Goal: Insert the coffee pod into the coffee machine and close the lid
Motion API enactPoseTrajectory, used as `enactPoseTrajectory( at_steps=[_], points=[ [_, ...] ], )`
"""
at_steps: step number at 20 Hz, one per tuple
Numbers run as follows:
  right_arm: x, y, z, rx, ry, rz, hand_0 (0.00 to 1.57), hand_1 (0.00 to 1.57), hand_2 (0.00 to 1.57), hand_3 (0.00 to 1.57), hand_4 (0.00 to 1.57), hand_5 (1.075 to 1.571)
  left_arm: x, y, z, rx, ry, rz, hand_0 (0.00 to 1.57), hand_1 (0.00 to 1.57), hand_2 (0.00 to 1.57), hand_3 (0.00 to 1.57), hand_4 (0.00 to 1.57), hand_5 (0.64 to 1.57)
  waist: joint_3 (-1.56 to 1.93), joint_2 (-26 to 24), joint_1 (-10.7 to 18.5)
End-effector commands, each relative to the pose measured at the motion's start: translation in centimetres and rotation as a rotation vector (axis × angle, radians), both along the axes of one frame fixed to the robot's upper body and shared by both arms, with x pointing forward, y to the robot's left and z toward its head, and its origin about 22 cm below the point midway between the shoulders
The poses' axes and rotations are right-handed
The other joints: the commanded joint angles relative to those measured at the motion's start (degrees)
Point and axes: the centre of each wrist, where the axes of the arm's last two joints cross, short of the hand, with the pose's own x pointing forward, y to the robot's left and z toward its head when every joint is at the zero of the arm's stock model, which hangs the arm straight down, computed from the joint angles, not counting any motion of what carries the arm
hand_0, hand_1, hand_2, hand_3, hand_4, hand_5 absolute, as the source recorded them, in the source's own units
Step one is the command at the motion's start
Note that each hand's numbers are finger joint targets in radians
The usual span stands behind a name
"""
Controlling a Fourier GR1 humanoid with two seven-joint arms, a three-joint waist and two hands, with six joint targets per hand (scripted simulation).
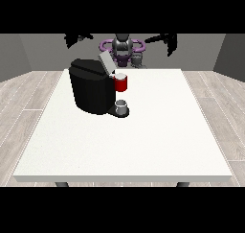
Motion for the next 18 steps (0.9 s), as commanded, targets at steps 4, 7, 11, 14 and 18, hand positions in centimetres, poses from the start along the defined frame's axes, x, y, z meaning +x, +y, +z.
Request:
enactPoseTrajectory(
  at_steps=[4, 7, 11, 14, 18],
  points=[
    [2.0, -0.8, 3.9, -0.023, -0.038, 0.048, 0.00, 0.00, 0.00, 0.00, 0.00, 1.571, -2.5, 0.5, -2.5, -0.130, 0.064, -0.029, 0.00, 0.00, 0.00, 0.00, 0.00, 1.571, 0.03, -2.77, 6.00],
    [1.3, 0.2, 2.8, -0.031, -0.120, 0.145, 0.00, 0.00, 0.00, 0.00, 0.00, 1.571, -2.8, -0.1, -2.3, -0.165, 0.012, -0.001, 0.00, 0.00, 0.00, 0.00, 0.14, 1.571, 0.05, 1.26, 5.95],
    [3.3, 0.7, 4.7, -0.091, -0.131, 0.151, 0.00, 0.00, 0.00, 0.00, 0.14, 1.571, -3.5, -2.6, -2.1, -0.189, -0.006, -0.026, 0.00, 0.00, 0.00, 0.00, 0.00, 1.571, 0.05, 2.43, 8.10],
    [2.9, 3.5, 5.0, -0.101, -0.115, 0.207, 0.00, 0.00, 0.00, 0.00, 0.22, 1.571, -5.9, 0.0, -4.0, -0.188, 0.008, -0.003, 0.00, 0.00, 0.00, 0.00, 0.20, 1.571, 0.03, 2.19, 7.31],
    [5.4, 0.6, 6.6, -0.119, -0.131, 0.169, 0.00, 0.00, 0.00, 0.00, 0.12, 1.571, -5.0, -1.5, -0.8, -0.195, -0.063, -0.051, 0.00, 0.00, 0.00, 0.00, 0.00, 1.571, 0.05, 6.01, 10.07]
  ],
)
